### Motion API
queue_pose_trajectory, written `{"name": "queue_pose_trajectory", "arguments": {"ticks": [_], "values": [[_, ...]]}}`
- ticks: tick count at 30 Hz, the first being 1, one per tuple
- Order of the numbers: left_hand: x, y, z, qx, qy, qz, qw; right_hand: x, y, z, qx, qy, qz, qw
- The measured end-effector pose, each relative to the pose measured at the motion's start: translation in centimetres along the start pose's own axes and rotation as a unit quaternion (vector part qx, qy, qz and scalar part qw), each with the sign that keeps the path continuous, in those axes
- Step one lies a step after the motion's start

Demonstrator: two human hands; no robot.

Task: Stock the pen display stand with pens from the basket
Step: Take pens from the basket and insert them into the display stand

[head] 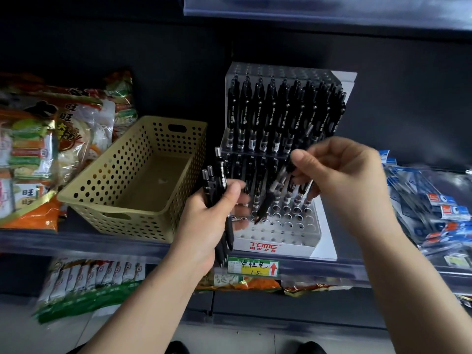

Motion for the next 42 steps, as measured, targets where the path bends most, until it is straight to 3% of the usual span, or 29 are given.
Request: {"name": "queue_pose_trajectory", "arguments": {"ticks": [5, 9, 29, 42], "values": [[0.4, -0.1, 0.2, -0.004, -0.014, 0.016, 1.0, 1.6, -0.2, -1.0, 0.149, 0.162, 0.101, 0.97], [0.1, 0.3, 0.1, 0.015, -0.003, 0.014, 1.0, 1.1, 0.4, -0.8, 0.198, 0.186, 0.12, 0.955], [0.3, 0.6, 1.1, 0.005, 0.077, 0.039, 0.996, -0.6, 0.6, 2.2, 0.172, 0.291, 0.006, 0.941], [-0.5, 0.7, 0.9, -0.009, 0.04, -0.021, 0.999, -1.6, 0.9, 2.6, 0.19, 0.321, -0.013, 0.928]]}}
Point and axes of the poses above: each hand's wrist, its own y-axis away from the middle knuckle, its own x-axis out of the back of the hand, z = x × y, the point moved 8 cm from there along -y, towards the middle knuckle, and after that the axes turned 14 degrees about z, right-handed, at the moved point
